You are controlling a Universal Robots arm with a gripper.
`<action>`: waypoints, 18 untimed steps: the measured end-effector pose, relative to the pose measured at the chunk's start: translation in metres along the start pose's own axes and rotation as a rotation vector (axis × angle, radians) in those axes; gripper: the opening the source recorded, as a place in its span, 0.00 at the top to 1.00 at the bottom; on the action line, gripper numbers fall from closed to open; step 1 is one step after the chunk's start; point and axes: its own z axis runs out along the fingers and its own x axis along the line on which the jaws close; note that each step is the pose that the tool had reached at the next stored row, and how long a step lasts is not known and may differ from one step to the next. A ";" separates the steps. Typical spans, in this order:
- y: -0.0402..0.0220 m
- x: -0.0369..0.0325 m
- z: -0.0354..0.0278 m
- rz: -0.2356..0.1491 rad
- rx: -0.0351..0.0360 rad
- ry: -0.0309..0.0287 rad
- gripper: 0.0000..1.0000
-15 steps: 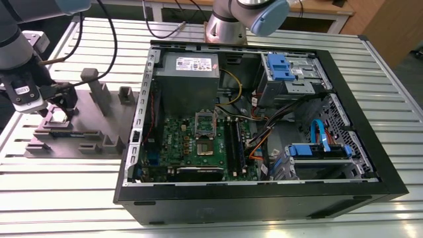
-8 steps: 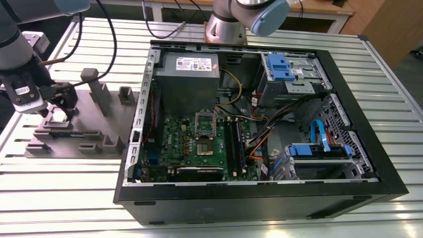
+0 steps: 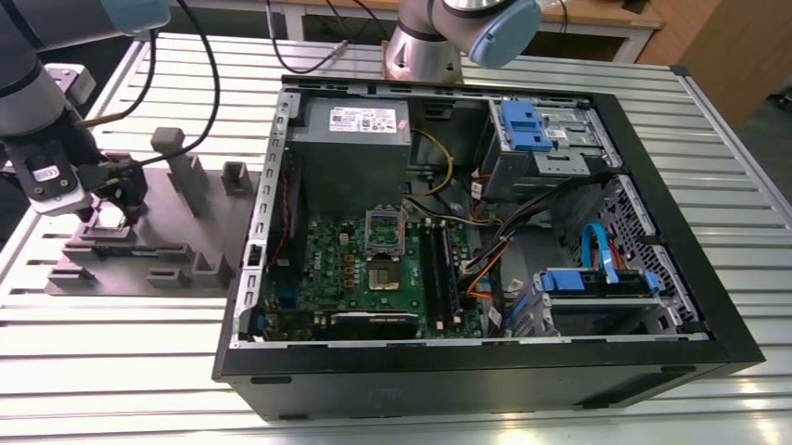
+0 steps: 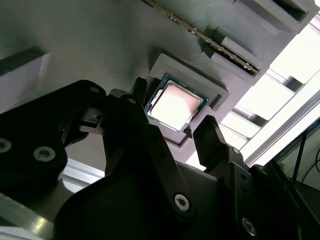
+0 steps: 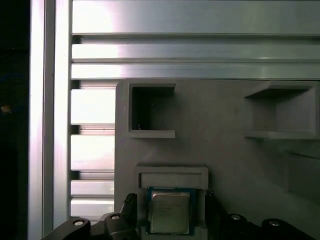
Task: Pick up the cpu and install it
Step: 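Pick up the cpu and move it towards the insertion slot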
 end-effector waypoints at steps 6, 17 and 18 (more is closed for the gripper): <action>0.0000 0.0000 0.0002 0.000 -0.0001 -0.0001 0.37; 0.0003 0.0001 -0.0024 0.000 -0.0001 -0.0006 0.44; 0.0002 0.0001 -0.0021 0.000 0.0000 -0.0005 0.44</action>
